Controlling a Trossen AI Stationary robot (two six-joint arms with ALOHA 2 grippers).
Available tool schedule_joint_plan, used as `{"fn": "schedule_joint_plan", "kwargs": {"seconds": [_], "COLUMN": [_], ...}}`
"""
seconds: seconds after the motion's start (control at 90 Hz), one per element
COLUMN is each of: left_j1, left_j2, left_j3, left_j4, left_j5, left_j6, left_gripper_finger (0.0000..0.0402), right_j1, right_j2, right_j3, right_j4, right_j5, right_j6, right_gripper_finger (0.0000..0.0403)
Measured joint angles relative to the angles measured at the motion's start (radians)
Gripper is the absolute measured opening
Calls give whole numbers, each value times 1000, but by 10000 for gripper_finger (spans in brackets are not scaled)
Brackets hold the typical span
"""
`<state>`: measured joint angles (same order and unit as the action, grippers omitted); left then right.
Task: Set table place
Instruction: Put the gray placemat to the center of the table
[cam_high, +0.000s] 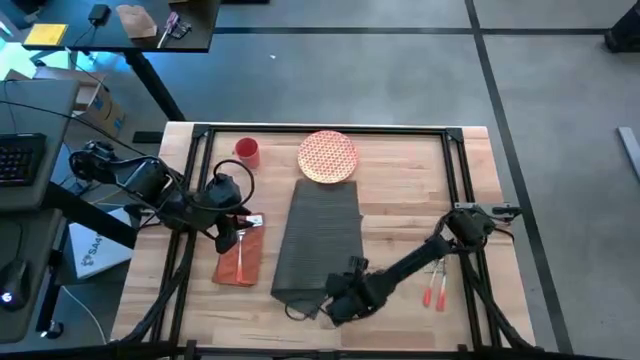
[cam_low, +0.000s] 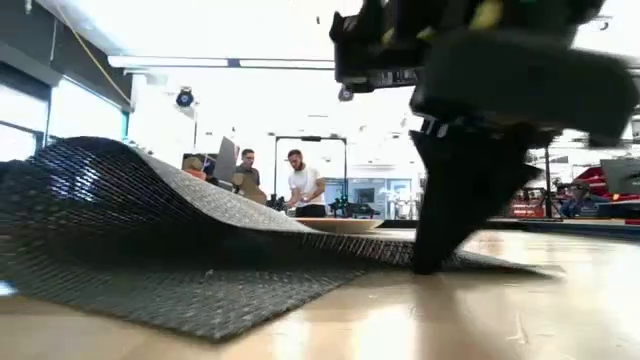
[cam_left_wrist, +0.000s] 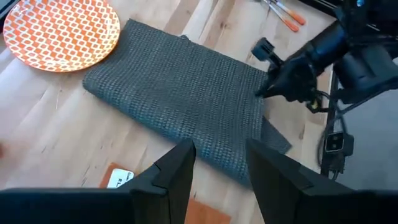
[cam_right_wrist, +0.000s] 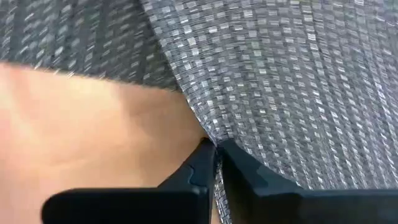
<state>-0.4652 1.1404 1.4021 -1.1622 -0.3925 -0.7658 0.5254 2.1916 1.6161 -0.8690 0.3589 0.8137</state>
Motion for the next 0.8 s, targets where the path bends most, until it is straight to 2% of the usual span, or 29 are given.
{"fn": "schedule_joint_plan", "kwargs": {"seconds": [0.144,0.411,0.544,0.678,0.8], "left_j1": [0,-17,-56,-89,-106], "left_j2": [0,0,0,0,0], "left_j3": [0,0,0,0,0], "left_j4": [4,27,167,311,381], "left_j5": [2,29,31,15,-26], "left_j6": [0,39,144,209,238], "left_gripper_finger": [131,131,131,131,131], "right_j1": [-19,-44,-74,-108,-122], "right_j2": [-150,-469,-615,-738,-763], "right_j3": [2,4,4,7,76], "right_j4": [-2,-28,-30,6,20], "right_j5": [20,152,234,240,221], "right_j6": [92,313,379,455,449], "right_gripper_finger": [0,0,0,0,0]}}
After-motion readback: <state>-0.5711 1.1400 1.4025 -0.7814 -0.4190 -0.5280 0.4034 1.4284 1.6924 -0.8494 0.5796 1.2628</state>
